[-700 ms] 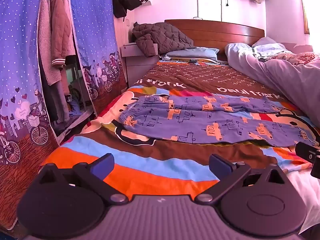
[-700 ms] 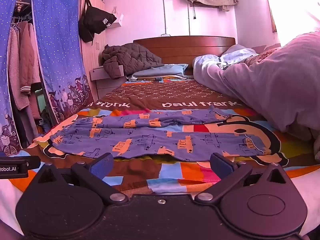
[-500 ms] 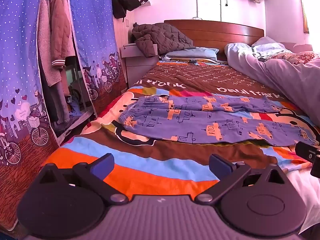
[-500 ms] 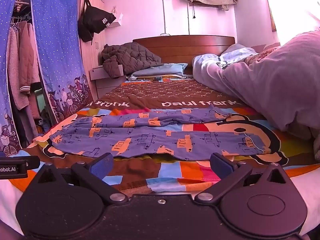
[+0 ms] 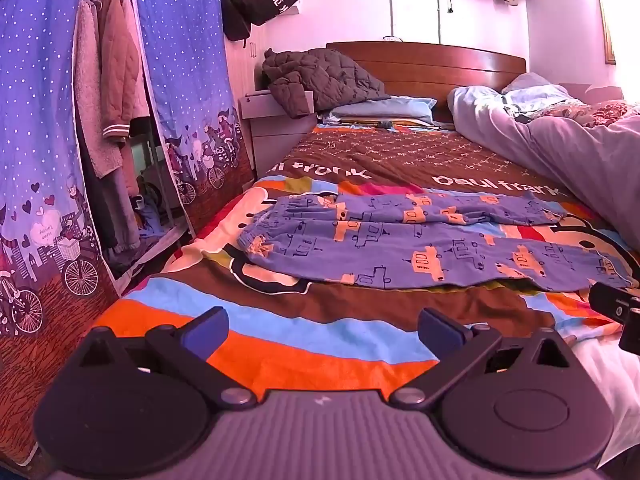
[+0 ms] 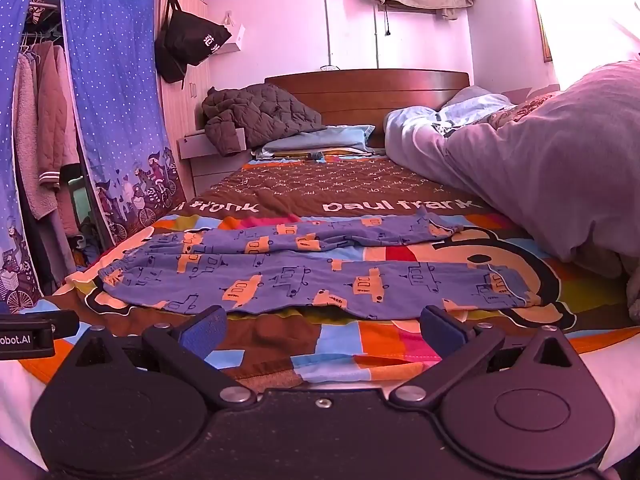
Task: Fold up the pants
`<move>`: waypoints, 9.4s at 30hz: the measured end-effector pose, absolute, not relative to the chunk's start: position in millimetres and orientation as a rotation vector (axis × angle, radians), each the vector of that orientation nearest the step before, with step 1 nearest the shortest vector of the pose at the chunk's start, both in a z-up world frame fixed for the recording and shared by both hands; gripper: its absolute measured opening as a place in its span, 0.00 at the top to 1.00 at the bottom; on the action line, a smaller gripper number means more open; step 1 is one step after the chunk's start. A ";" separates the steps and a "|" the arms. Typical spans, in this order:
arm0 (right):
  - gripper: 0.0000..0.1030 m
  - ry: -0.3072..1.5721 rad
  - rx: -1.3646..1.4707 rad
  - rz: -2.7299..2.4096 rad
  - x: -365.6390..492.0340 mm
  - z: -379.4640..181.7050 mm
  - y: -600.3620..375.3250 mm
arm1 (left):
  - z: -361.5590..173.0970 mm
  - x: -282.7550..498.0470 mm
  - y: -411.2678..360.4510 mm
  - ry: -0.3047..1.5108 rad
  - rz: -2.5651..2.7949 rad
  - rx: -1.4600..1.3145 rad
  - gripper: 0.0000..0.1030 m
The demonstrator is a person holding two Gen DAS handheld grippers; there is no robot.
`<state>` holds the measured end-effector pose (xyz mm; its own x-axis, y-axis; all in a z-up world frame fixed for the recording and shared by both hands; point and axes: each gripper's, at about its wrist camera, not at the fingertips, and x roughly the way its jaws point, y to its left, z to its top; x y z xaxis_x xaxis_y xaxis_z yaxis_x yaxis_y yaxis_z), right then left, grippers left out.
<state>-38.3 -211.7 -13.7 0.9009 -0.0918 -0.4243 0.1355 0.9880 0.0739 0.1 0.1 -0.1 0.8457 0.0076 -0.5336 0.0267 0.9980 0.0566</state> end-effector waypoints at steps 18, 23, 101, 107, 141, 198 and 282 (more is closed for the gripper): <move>0.01 0.437 0.103 -0.119 -37.4 -14.4 -211.7 | -0.2 -0.2 -0.3 0.560 -0.009 0.068 0.00; 0.01 0.438 0.103 -0.119 -36.8 -14.5 -211.4 | 4.6 -0.4 0.5 0.560 -0.009 0.069 0.00; 0.01 0.567 0.153 -0.181 -26.3 -29.7 -229.9 | -11.5 8.0 -17.7 0.620 -0.004 0.127 0.00; 0.01 0.569 0.155 -0.179 -25.3 -30.5 -233.4 | -11.6 18.5 -17.9 0.657 0.000 0.121 0.00; 0.01 0.727 -0.203 0.167 228.5 -8.9 -277.3 | 21.4 317.1 49.6 0.865 -0.309 0.149 0.00; 1.00 0.683 -0.318 0.359 486.3 -40.0 -218.7 | -9.9 457.6 24.9 0.879 -0.117 0.457 0.97; 0.01 0.477 0.361 -0.180 38.2 -70.5 -373.4 | -82.7 238.9 -153.6 0.915 -0.641 -0.031 0.12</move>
<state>38.2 -373.4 -70.5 0.8742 -0.0851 -0.4780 0.2518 0.9212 0.2965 238.9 -153.6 -82.7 0.4387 -0.5283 -0.7270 0.5027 0.8148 -0.2887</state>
